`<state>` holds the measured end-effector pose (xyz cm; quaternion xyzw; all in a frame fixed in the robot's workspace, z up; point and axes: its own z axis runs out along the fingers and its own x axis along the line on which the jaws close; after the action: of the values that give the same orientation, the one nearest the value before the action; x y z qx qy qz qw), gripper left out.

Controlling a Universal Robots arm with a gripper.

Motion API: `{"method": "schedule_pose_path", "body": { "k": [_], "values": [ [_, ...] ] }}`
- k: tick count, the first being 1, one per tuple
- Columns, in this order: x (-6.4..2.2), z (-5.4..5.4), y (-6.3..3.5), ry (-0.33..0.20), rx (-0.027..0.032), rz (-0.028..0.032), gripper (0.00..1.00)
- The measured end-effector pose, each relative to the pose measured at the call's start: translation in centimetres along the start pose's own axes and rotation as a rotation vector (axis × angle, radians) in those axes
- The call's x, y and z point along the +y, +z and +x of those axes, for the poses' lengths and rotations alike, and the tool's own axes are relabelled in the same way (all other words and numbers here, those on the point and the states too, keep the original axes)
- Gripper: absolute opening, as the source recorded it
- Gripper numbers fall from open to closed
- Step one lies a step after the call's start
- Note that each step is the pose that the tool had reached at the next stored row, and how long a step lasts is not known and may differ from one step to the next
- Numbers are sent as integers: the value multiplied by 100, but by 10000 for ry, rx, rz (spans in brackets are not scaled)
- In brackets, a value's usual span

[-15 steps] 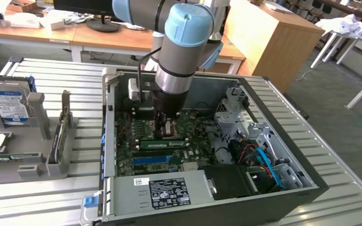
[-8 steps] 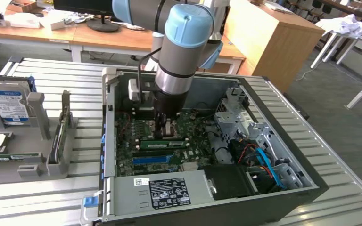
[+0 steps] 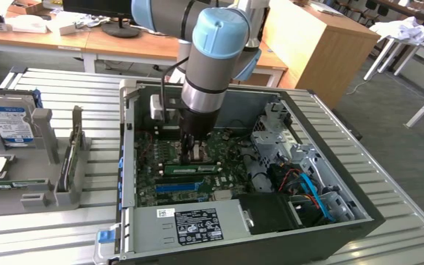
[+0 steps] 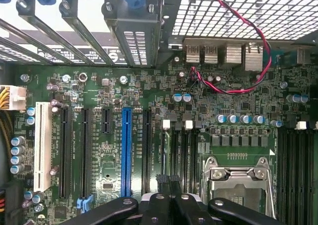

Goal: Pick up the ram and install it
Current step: 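Press down the ram until it locks into place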

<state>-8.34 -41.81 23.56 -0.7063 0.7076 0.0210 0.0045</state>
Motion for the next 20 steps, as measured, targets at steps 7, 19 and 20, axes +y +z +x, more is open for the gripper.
{"method": "schedule_pose_path", "body": {
  "k": [7,19,20],
  "values": [
    [0,1,12,0,0,-1,11],
    [-1,2,52,0,1,5,11],
    [-1,2,53,0,0,5,11]
  ]
}}
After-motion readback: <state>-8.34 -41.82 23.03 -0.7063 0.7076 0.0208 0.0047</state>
